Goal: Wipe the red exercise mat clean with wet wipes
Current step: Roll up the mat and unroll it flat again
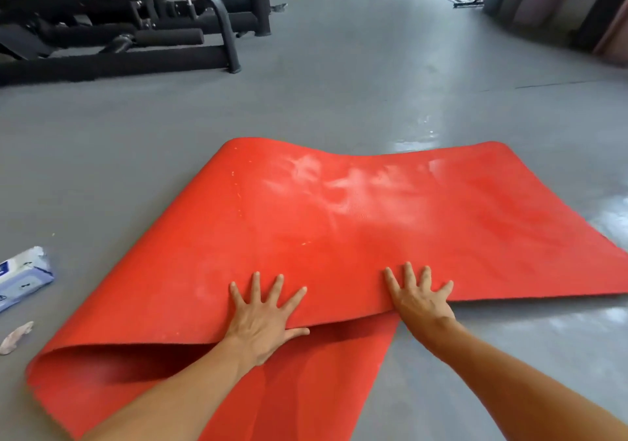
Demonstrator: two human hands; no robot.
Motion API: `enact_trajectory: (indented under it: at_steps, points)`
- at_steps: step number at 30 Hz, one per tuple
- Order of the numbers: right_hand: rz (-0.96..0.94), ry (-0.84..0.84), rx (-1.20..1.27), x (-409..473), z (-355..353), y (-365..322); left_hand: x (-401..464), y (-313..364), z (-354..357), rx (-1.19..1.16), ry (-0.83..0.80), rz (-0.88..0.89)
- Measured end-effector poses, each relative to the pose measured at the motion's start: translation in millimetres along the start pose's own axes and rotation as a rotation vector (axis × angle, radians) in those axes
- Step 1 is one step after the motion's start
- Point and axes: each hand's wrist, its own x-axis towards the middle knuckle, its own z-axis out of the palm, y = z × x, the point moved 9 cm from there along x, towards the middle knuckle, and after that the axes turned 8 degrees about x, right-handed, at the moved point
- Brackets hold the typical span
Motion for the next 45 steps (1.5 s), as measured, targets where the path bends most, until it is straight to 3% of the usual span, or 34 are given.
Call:
enact_trajectory:
  at_steps: [14, 20, 28, 32, 37, 42, 45]
  points:
    - [0.169, -0.044, -0.008, -49, 59, 246, 47, 248, -99, -0.126, 0.090, 0.171]
    - [0.277, -0.118, 0.121, -67, 101, 319, 65, 334, -126, -0.176, 0.079, 0.230]
    - [-0.160, 0.039, 0.312, -76, 127, 223, 79, 366, -124, -0.212, -0.016, 0.255]
    - [-0.135, -0.075, 0.313, -74, 130, 219, 68, 355, -118, -0.104, 0.006, 0.369]
    - [-0.035, -0.056, 0.324, -76, 125, 203, 44, 290, -111, 0.016, 0.128, 0.382]
    - [-0.166, -0.049, 0.336, -64, 103, 131, 8, 249, -114, 0.104, 0.191, 0.364]
    - [-0.287, 0.065, 0.360, -72, 60, 75, -14, 223, -120, 0.135, 0.192, 0.288]
